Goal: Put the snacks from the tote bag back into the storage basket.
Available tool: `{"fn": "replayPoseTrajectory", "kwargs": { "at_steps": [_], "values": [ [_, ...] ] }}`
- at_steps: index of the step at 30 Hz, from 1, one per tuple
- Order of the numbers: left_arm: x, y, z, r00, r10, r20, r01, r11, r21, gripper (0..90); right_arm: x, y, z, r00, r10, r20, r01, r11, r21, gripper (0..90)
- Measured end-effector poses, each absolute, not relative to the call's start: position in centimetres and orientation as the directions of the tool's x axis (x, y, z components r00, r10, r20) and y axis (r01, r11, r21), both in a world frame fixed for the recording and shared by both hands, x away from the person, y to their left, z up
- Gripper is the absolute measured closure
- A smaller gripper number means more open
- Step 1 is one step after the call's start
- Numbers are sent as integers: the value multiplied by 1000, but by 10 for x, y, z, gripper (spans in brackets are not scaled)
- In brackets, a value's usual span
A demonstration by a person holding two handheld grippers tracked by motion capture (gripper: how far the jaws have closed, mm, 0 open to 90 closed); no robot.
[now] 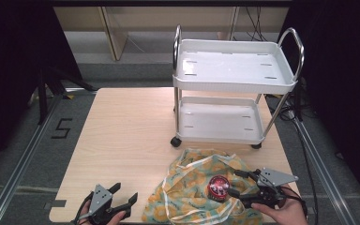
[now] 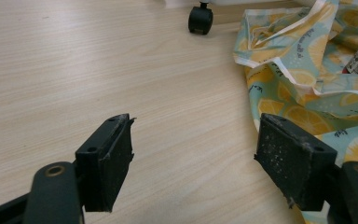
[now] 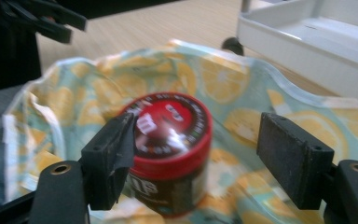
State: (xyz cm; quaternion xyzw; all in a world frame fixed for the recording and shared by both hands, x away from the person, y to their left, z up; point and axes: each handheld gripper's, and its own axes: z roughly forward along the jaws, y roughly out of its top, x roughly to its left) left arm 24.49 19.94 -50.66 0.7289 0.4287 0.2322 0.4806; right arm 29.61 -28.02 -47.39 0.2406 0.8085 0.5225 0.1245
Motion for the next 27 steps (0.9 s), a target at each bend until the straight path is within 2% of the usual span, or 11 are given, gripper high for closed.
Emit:
{"fn": "replayPoseTrajectory", "kwargs": {
  "at_steps": [2,7,11,12,13,19,27],
  "values": [
    [247,198,-508,536,839,-91,388,-149,909,261,296,-279,-472,-863,503,37,238,340,910,286],
    [246,200,-507,539,840,-69,397,-181,900,260,293,-273,-473,-880,472,56,253,364,896,280],
    [246,199,-508,552,831,-71,387,-180,904,259,294,-267,-475,-900,434,37,225,389,893,265],
    [244,198,-508,533,842,-86,407,-166,898,258,295,-265,-476,-897,442,28,224,397,890,257],
    [247,199,-508,553,831,-67,387,-185,903,258,295,-265,-476,-897,442,28,224,397,890,257],
    [247,198,-509,559,823,-95,386,-157,909,257,297,-256,-481,-900,435,28,240,441,865,239],
    [247,199,-508,565,822,-79,384,-177,906,254,302,-247,-489,-899,437,21,250,474,844,229]
  ]
}}
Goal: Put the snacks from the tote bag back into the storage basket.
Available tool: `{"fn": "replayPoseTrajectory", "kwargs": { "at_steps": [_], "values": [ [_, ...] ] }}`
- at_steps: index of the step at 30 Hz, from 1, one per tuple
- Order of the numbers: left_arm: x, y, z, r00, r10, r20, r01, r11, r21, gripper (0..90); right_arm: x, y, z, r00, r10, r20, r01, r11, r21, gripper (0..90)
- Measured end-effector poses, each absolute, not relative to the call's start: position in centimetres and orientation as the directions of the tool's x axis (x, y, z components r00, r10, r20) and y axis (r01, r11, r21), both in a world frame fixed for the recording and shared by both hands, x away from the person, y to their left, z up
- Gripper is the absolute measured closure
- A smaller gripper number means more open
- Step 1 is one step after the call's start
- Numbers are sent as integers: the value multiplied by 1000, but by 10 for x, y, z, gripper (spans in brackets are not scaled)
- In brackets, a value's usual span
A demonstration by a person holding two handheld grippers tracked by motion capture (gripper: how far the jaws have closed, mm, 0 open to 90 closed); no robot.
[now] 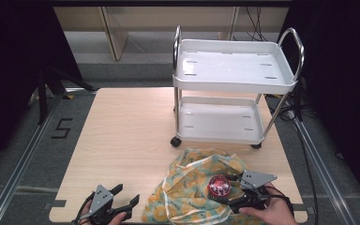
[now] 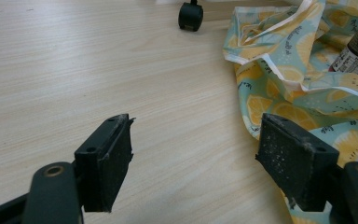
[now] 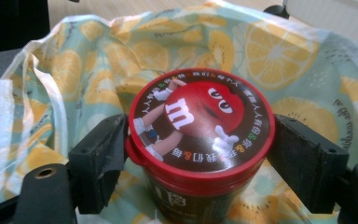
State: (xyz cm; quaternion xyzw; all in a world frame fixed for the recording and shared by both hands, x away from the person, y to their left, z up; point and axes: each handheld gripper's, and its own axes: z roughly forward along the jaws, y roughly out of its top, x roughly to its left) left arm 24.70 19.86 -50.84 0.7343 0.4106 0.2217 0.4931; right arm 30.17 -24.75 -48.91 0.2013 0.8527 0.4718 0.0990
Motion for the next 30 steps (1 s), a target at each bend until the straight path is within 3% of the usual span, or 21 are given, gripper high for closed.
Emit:
{"fn": "replayPoseTrajectory", "kwargs": {
  "at_steps": [30],
  "values": [
    [245,196,-508,541,836,-89,405,-166,899,250,307,-240,-496,-904,428,7,242,497,833,258]
  ]
}}
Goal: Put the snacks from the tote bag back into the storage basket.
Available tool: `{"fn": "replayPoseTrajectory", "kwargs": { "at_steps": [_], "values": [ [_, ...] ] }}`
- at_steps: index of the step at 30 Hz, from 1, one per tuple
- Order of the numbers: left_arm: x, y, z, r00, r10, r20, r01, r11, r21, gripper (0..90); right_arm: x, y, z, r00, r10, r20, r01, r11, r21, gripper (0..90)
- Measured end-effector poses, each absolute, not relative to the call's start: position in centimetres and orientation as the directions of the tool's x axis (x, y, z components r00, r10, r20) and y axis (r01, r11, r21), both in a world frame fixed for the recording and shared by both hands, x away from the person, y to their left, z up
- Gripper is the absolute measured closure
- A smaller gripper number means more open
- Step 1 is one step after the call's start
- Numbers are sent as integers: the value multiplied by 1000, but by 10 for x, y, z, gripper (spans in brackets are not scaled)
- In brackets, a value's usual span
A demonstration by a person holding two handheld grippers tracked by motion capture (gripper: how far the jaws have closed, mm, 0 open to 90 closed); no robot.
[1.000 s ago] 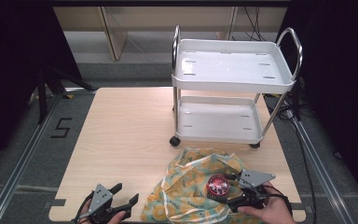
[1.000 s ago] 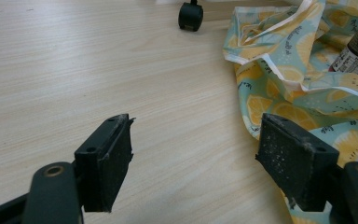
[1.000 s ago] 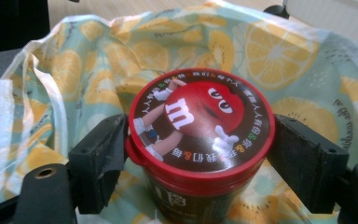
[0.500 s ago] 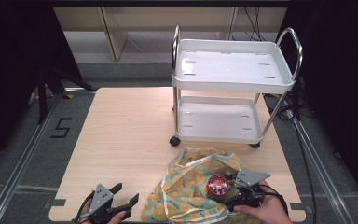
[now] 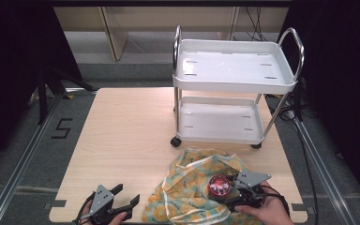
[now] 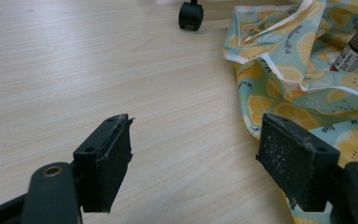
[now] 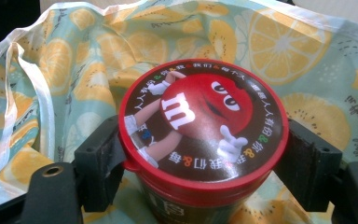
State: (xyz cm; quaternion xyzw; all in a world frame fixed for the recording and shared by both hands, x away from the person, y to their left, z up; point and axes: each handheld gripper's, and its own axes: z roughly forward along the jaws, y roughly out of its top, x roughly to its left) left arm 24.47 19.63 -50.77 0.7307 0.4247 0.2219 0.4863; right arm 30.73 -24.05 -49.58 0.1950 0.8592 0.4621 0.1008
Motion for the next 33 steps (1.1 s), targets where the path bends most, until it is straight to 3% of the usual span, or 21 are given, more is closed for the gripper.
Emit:
{"fn": "replayPoseTrajectory", "kwargs": {
  "at_steps": [11,33],
  "values": [
    [247,198,-508,563,823,-70,367,-174,914,250,306,-241,-491,-897,442,-3,239,492,837,260],
    [244,197,-507,529,844,-92,398,-151,905,250,310,-246,-479,-894,448,-1,220,442,870,260]
  ]
}}
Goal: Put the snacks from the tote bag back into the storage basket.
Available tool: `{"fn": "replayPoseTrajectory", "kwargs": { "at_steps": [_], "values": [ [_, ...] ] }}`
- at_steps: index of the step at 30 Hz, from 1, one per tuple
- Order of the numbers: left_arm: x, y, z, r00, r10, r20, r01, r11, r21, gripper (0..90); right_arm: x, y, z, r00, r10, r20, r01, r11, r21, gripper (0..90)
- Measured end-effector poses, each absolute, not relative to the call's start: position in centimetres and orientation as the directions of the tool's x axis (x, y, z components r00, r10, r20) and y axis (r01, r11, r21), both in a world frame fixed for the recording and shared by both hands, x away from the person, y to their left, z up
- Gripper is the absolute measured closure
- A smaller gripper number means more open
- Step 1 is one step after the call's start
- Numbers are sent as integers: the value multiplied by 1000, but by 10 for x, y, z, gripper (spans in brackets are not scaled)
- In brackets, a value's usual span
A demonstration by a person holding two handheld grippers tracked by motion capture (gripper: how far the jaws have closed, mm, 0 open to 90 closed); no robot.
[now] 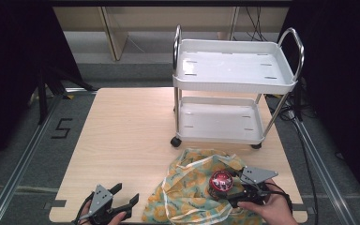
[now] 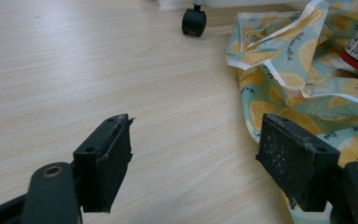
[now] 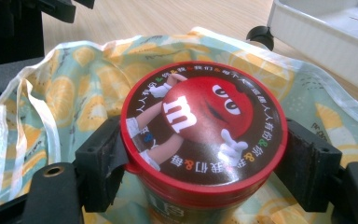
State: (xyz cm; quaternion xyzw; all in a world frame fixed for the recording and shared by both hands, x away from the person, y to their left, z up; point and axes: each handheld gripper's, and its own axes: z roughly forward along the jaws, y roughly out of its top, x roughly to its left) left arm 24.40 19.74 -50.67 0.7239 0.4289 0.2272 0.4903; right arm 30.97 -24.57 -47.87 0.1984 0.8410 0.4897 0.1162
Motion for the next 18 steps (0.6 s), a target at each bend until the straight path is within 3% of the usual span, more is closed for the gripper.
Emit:
{"fn": "replayPoseTrajectory", "kwargs": {
  "at_steps": [18],
  "values": [
    [244,198,-506,524,847,-92,397,-147,906,251,311,-244,-472,-884,467,12,227,407,885,261]
  ]
}}
